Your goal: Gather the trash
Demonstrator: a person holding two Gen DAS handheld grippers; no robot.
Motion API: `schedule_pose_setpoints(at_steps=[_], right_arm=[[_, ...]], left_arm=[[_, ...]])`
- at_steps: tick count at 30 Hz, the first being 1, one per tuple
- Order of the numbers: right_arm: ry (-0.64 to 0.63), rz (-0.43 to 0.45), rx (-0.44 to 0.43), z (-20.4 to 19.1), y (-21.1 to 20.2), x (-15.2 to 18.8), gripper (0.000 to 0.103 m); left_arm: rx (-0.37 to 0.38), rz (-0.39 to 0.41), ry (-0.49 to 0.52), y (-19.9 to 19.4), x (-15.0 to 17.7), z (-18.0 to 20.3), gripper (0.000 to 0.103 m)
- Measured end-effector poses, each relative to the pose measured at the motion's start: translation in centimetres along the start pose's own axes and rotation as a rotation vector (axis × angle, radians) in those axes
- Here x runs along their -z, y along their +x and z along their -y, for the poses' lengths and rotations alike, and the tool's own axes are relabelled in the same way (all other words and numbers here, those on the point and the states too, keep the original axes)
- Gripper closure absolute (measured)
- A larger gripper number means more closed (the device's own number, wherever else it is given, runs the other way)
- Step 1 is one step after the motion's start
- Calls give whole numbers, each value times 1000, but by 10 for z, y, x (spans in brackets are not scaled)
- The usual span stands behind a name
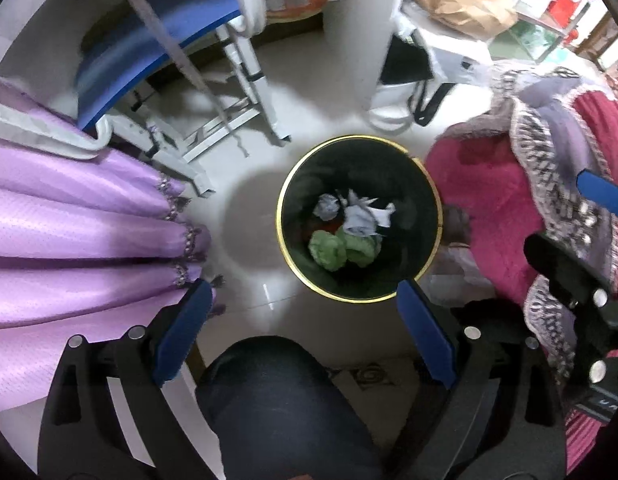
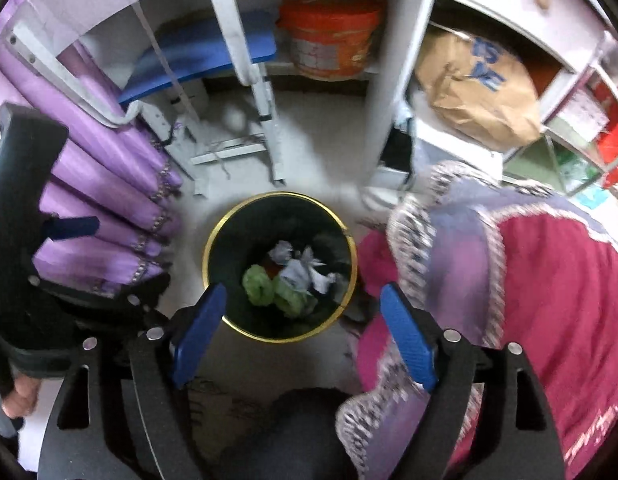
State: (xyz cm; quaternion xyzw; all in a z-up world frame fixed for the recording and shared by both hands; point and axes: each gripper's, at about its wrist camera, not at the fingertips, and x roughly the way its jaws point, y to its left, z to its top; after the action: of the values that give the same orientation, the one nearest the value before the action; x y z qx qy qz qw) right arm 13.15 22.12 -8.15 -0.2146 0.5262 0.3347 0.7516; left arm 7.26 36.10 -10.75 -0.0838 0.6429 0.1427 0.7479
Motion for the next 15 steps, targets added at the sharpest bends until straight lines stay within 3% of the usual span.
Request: schedule_pose_setpoints(at_steps=[8, 15], right_arm=[[29, 30, 42, 18, -24, 33, 23], [39, 31, 50, 25, -31, 51, 23]], left_arm=[[12, 73, 75, -17, 9, 26, 9], [5, 48, 71, -12, 14, 34, 8]])
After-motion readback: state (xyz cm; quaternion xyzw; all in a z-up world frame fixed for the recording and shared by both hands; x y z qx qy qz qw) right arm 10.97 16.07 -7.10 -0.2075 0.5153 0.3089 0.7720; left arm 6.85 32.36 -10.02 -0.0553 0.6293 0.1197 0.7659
